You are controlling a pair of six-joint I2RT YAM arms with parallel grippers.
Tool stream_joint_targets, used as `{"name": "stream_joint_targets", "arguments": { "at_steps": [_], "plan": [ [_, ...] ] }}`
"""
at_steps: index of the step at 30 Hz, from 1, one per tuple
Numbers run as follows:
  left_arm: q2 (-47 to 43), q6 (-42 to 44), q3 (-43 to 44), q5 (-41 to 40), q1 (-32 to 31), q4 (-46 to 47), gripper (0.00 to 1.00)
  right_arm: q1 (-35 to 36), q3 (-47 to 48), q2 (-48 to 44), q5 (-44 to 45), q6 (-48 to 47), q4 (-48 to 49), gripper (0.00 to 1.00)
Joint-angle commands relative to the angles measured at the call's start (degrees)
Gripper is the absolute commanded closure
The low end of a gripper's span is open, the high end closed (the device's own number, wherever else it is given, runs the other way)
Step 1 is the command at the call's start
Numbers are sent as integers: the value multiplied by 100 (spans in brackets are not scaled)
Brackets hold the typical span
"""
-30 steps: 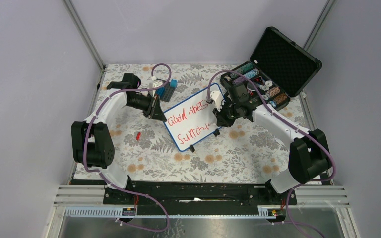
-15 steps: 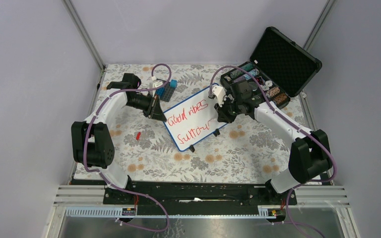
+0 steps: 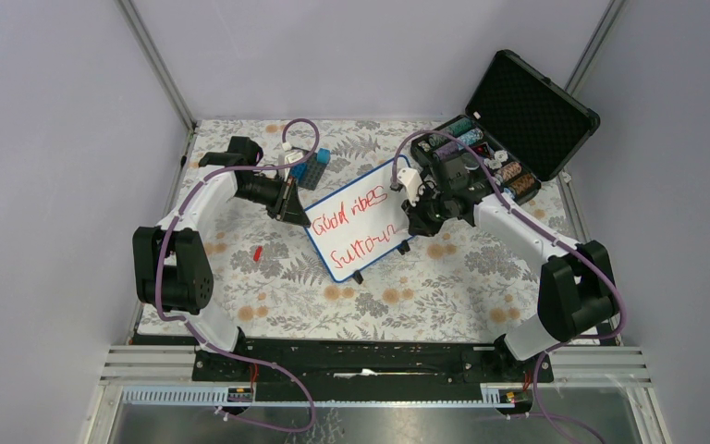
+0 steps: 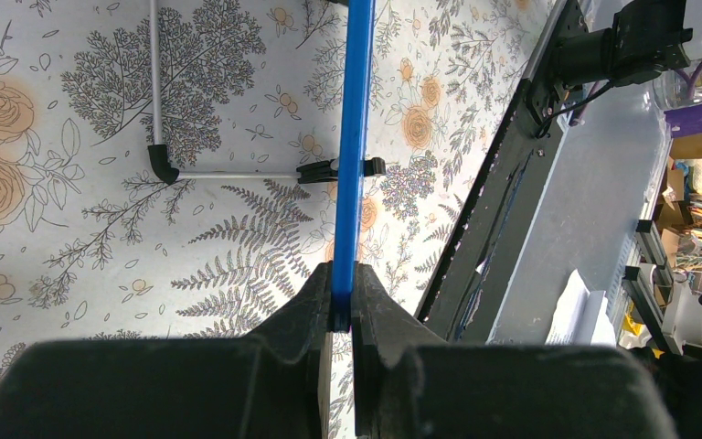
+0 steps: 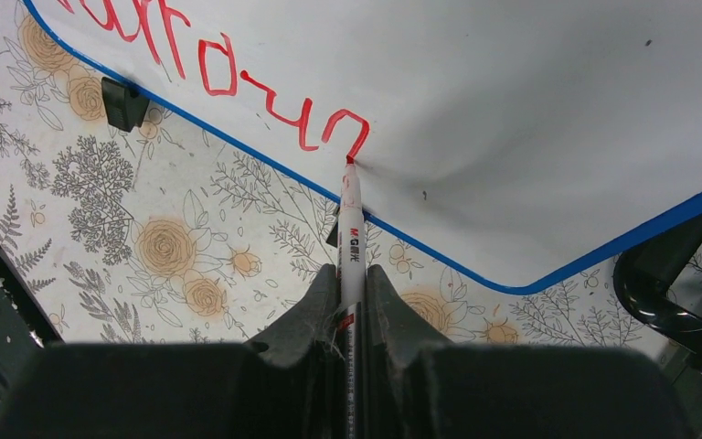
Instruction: Write a sentence on the whiteboard
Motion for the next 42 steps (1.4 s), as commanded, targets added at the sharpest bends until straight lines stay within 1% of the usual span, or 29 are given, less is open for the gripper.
{"name": "stream_joint_targets", "arguments": {
  "at_steps": [1,5,11,23,33,42],
  "plan": [
    [129,127,21,-216,-158,62,100,-45,-10,-209,-53,-143,76,100],
    [125,117,37,-202,-158,59,100,-67,87,-314,-24,-121,15,100],
    [80,120,12,-216,-158,59,100,-245,152,-444,-214,-94,-41,100],
    [98,127,-1,-204,-158,63,100,-260,308,-163,-18,30,141,100],
    [97,158,-34,-223,-158,64,100,-248,515,30,-177,107,152,100],
    [109,162,-23,-223,-158,65,100,-127,376,27,-238,72,153,100]
  ]
}}
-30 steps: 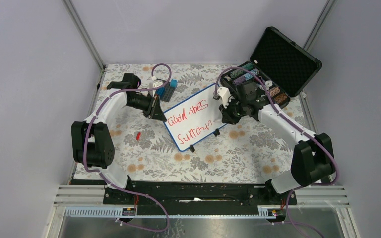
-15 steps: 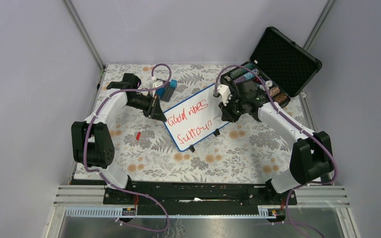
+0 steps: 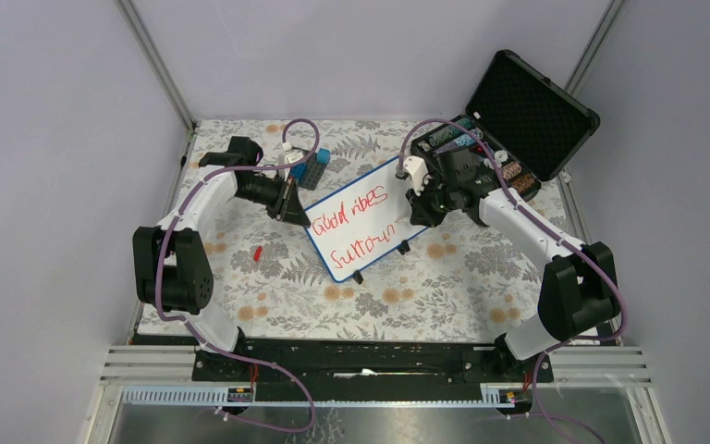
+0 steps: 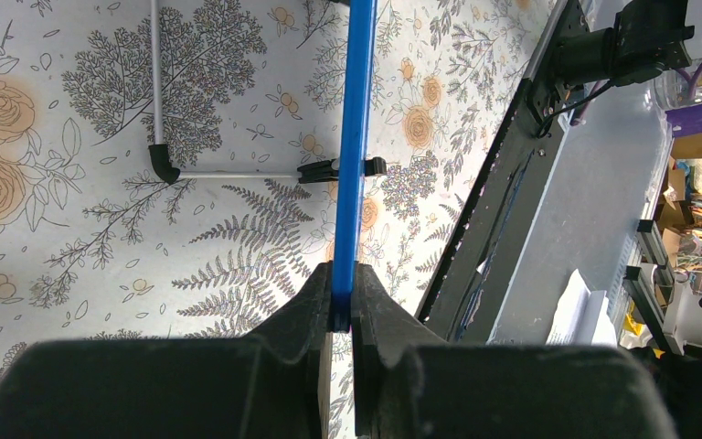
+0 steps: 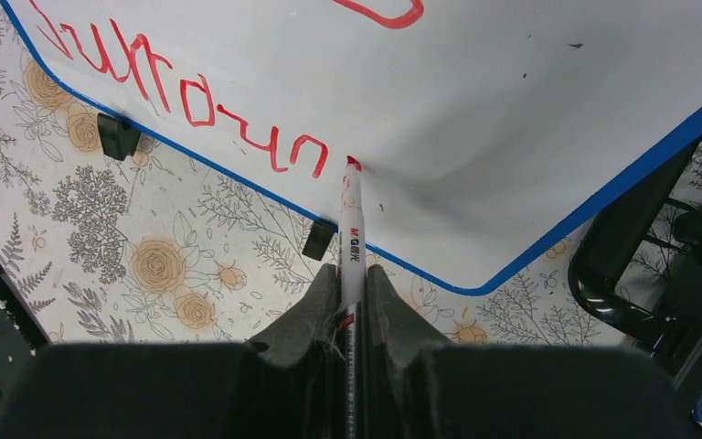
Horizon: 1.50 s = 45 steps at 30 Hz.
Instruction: Write a sentence on the whiteboard
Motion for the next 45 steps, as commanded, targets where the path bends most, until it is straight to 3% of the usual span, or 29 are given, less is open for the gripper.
{"name": "stream_joint_targets", "arguments": {
  "at_steps": [1,16,45],
  "plan": [
    [119,151,-23,-222,-156,65,100,103,76,29,-104,-8,147,100],
    [196,132,31,-204,-156,57,100,104,-319,-102,187,-183,177,100],
    [203,147,32,-217,-156,62,100,-112,668,125,403,-83,170,100]
  ]
}}
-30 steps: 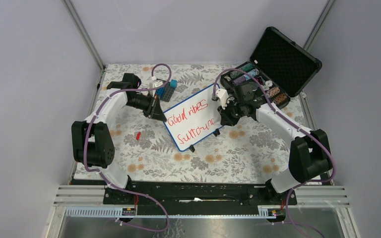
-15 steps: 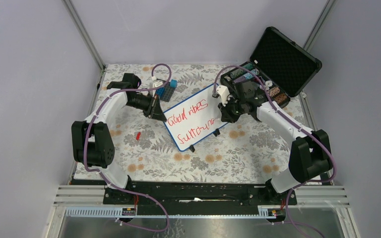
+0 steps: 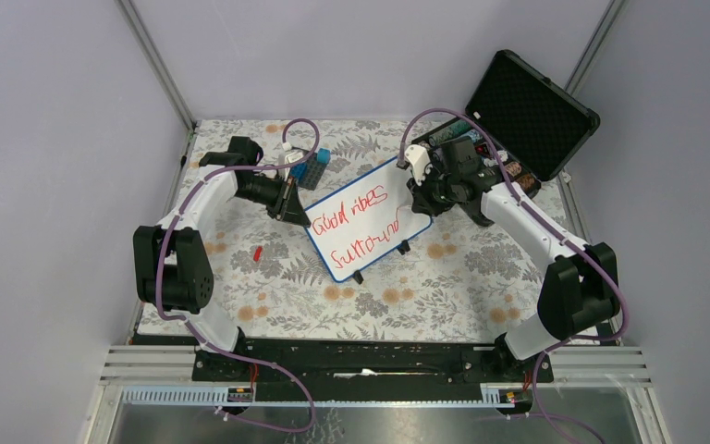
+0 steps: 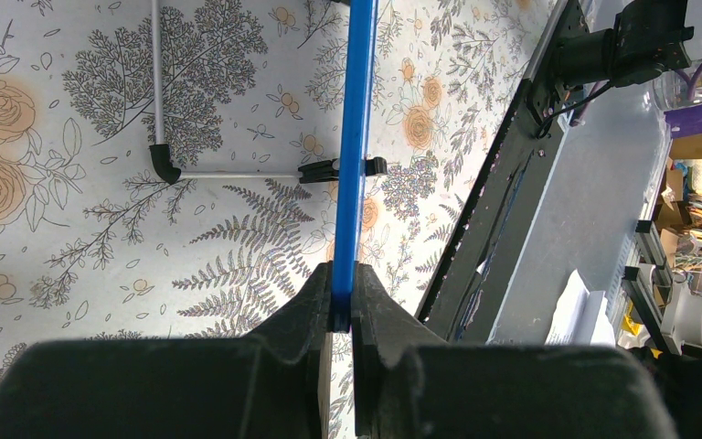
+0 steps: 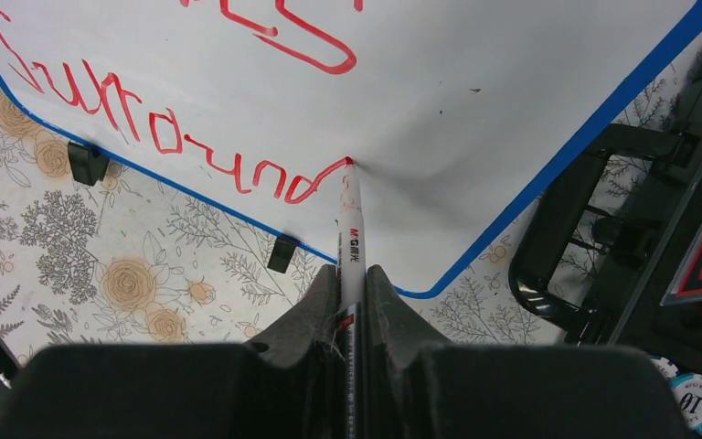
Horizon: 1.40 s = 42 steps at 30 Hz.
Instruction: Write a sentence on the whiteboard
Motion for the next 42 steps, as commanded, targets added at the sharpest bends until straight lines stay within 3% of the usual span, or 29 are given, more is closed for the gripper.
{"name": "stream_joint_targets", "arguments": {
  "at_steps": [1,26,42],
  "plan": [
    [173,155,26,-220,-156,61,100,-62,269,93,123,-17,213,100],
    [188,155,31,-226,-156,63,100,-54,-553,-66,-182,-143,140,100],
    [143,129,33,-226,-164,61,100,-68,-433,-381,-72,-309,-189,100]
  ]
}}
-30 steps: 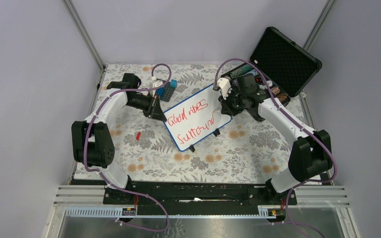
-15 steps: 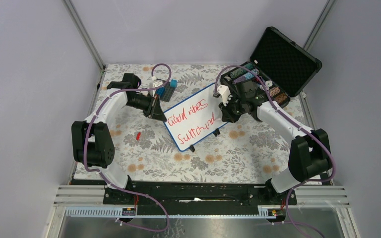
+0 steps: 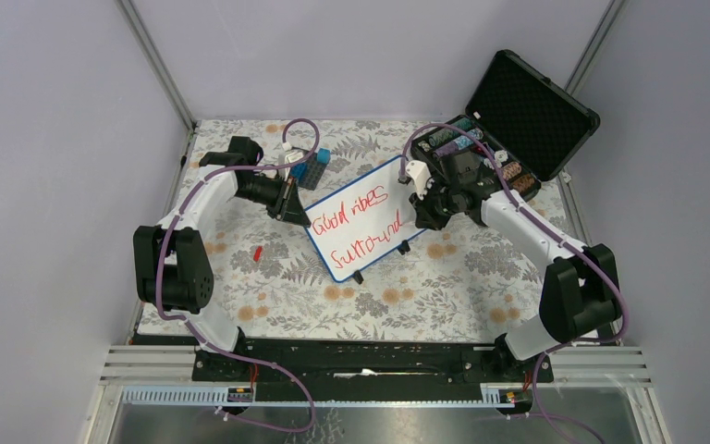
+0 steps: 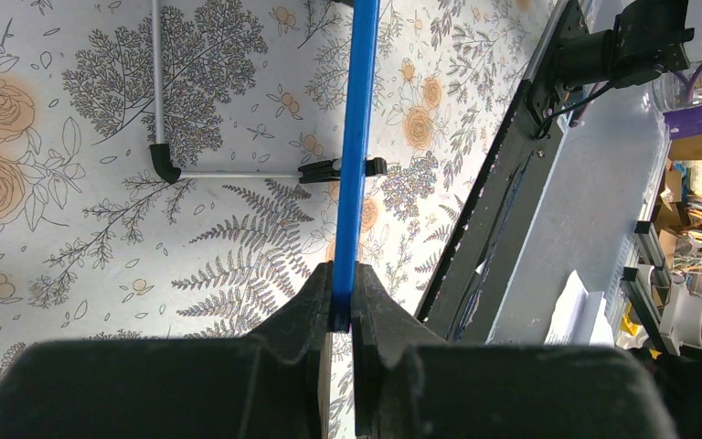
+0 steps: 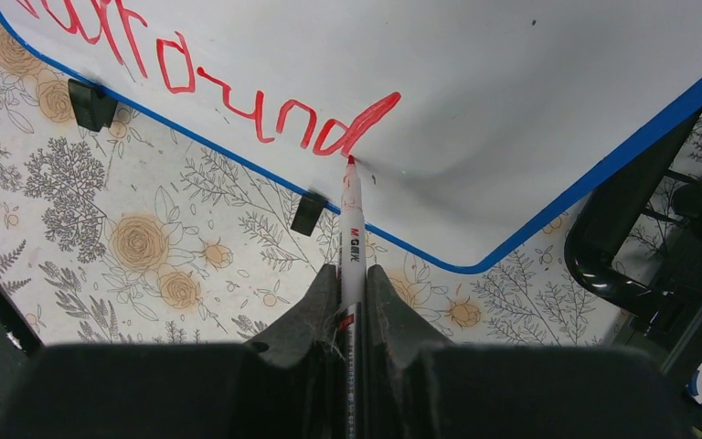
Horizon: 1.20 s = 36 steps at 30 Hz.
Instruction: Write a sentence on the whiteboard
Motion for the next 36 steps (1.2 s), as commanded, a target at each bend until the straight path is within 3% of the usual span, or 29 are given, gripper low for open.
{"name": "stream_joint_targets", "arguments": {
  "at_steps": [1,25,33,36],
  "plan": [
    [134,160,32,-220,-165,57,100,-38,112,-315,10,-155,-132,100],
    [131,183,-4,-248,-182,58,100,-36,170,110,408,-84,114,100],
    [101,157,31,-250,-175,54,100,-31,221,-102,173,-80,-25,100],
    [30,97,81,-240,-173,51,89,-32,326,-284,-106,-110,-217,100]
  ]
}}
